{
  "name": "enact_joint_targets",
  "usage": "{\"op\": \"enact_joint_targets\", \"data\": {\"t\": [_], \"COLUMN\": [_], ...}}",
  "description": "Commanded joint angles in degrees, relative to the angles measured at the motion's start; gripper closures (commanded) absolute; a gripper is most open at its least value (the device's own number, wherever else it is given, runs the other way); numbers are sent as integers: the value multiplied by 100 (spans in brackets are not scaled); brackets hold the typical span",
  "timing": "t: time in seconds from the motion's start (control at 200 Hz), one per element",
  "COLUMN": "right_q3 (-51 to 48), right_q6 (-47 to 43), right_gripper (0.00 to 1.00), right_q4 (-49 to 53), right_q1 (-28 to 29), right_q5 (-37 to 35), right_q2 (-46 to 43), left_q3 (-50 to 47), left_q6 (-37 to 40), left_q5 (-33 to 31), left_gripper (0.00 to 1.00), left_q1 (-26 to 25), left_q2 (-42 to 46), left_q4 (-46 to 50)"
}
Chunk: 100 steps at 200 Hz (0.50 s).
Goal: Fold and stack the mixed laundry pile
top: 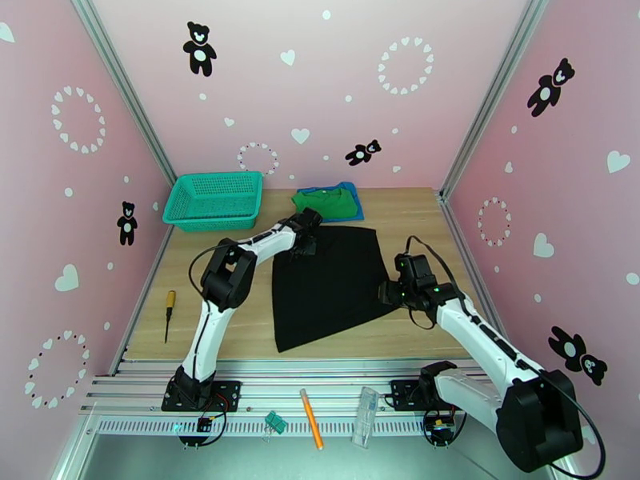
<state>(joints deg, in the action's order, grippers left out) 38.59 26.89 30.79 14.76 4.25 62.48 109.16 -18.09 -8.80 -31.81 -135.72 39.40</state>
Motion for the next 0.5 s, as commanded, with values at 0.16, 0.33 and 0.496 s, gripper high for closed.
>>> {"op": "enact_joint_targets", "data": {"t": [0.16,0.33,0.496], "right_q3": [1076,2027,2323], "right_q6": [-2295,-4563,-7853], "right_gripper": [46,40,35], "right_q4": [976,1910,2745], "right_q1": [5,203,371], "right_q5": [904,950,465], "right_q2": [450,770,1033], "left_q3": [-476,-1563,-2576], "left_q6": [123,105,102], "left_q5": [564,401,-22], "left_gripper": [77,61,42], "left_q1": [61,45,61], "left_q2": [818,2859,4692], "left_q4": [141,-211,-179]}}
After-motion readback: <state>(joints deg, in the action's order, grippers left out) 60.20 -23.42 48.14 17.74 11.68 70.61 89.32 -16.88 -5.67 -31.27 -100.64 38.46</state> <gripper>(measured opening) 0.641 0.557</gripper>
